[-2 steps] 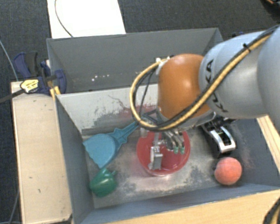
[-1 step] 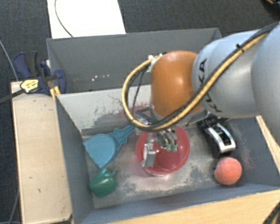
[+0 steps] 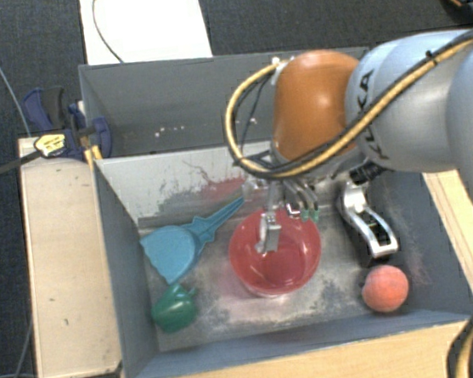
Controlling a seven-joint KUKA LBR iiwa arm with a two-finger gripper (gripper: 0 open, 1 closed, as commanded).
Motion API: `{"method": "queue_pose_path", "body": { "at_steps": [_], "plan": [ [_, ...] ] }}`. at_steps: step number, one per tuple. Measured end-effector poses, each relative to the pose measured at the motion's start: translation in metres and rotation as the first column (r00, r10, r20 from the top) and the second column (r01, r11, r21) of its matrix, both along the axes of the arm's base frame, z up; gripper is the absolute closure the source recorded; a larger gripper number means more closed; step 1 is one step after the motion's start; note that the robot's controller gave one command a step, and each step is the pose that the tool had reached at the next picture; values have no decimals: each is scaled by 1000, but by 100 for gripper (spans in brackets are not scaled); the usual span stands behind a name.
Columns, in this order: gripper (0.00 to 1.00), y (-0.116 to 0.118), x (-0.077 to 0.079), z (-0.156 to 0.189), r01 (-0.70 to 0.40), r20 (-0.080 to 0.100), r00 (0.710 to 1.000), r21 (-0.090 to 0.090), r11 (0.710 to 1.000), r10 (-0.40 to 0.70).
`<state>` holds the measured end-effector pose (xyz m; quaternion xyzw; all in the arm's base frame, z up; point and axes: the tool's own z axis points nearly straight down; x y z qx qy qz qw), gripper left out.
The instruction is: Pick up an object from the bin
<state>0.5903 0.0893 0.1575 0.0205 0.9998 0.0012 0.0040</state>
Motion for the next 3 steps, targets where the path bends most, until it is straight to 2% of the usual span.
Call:
{"method": "queue_pose_path", "body": {
  "at_steps": [1,2,3],
  "plan": [
    [0,-4,-16,-23,-20,6,1000,2,1000,20],
    [0,-50,-19,38,-191,18,981,-3,982,191],
    [0,-3,-35,-61,27,-1,1000,3,1000,-27]
  ]
}}
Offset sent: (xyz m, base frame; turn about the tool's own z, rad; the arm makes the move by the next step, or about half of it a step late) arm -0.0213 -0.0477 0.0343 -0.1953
